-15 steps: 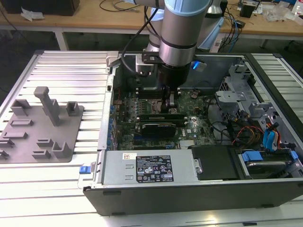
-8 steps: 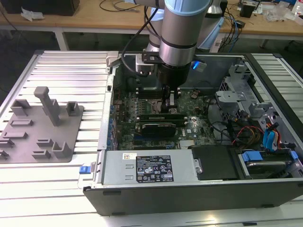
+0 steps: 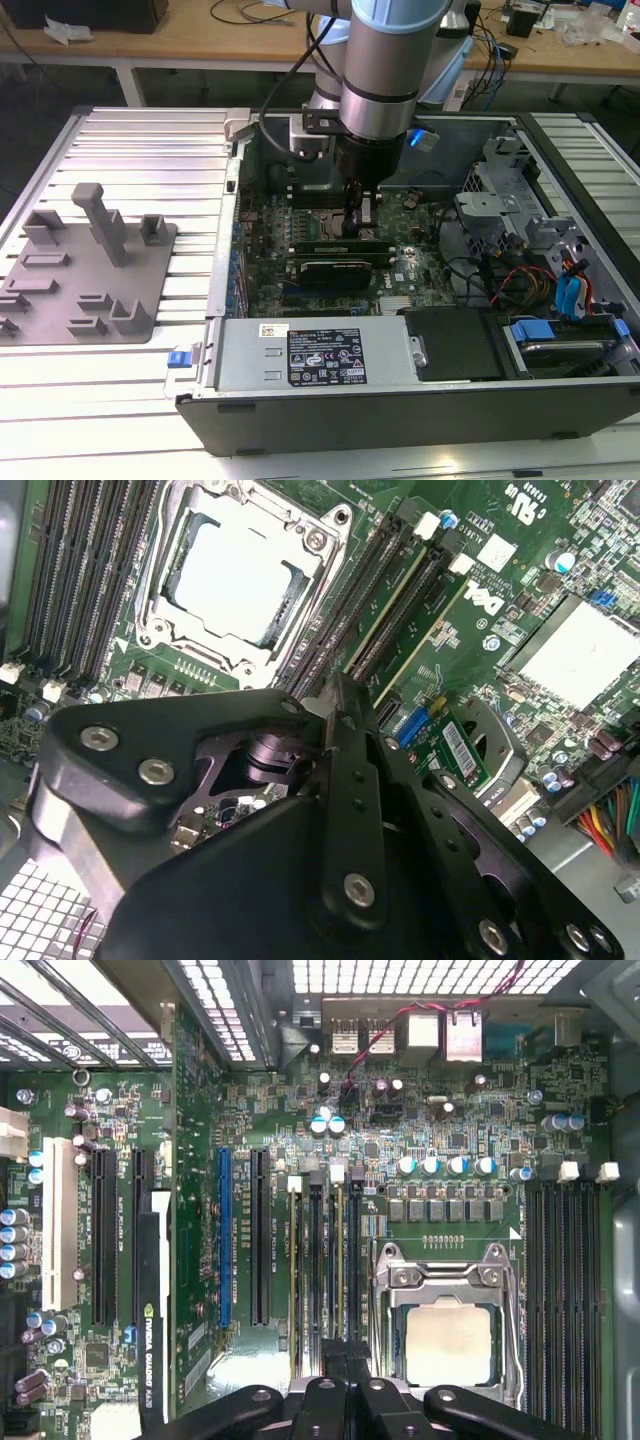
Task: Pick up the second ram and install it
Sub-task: 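Press down the second ram until it locks into place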
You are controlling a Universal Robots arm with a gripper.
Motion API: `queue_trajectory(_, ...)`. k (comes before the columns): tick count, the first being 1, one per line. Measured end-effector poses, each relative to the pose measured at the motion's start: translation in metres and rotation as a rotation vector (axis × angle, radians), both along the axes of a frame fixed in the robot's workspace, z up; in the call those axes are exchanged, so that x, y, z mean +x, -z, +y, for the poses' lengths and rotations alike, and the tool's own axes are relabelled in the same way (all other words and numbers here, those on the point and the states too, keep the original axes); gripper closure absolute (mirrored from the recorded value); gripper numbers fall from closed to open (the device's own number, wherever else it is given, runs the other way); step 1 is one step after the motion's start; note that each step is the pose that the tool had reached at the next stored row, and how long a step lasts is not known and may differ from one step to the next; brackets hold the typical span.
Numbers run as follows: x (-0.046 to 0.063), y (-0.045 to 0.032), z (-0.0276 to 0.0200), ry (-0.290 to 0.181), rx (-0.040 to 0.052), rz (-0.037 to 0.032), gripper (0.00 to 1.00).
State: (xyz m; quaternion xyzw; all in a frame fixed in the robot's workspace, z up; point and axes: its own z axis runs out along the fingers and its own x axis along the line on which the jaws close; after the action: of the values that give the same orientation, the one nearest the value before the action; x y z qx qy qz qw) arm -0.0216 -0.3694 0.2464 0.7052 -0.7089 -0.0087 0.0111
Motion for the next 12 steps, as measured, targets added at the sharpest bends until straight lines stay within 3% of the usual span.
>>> queue_trajectory(4,0.015,0.0000,0.0000,0.000,0.0000,0.0000,0.92)
queue_trajectory(12,0.026,0.0000,0.0000,0.000,0.0001,0.0000,0.92)
